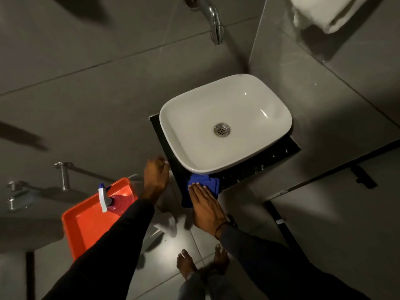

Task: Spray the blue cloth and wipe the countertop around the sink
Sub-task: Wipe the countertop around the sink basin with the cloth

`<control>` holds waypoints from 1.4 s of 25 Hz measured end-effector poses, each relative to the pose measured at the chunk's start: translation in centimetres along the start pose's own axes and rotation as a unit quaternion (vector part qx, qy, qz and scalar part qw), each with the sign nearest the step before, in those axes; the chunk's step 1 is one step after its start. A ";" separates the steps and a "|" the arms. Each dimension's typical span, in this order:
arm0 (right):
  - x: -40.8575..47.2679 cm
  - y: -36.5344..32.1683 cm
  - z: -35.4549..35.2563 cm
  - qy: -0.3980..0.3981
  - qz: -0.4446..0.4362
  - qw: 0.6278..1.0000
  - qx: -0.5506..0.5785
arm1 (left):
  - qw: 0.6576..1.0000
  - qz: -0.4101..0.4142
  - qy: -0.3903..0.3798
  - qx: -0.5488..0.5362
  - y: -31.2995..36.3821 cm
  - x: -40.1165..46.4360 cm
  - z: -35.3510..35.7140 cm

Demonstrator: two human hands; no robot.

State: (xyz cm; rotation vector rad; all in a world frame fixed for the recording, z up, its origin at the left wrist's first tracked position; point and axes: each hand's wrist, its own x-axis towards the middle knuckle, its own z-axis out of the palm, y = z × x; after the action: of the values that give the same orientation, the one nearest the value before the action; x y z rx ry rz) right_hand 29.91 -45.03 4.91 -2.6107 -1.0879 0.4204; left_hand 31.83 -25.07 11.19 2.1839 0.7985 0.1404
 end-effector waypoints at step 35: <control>-2.9 24.1 -8.1 0.007 0.220 0.974 -0.043 | 0.912 0.257 -0.022 0.319 2.4 7.5 5.3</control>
State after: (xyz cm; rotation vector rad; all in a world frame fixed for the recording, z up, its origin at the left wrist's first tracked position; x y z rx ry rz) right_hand 46.36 -64.56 4.03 -2.9234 -0.5214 0.4528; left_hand 40.79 -25.29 8.13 2.9758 0.2256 0.0980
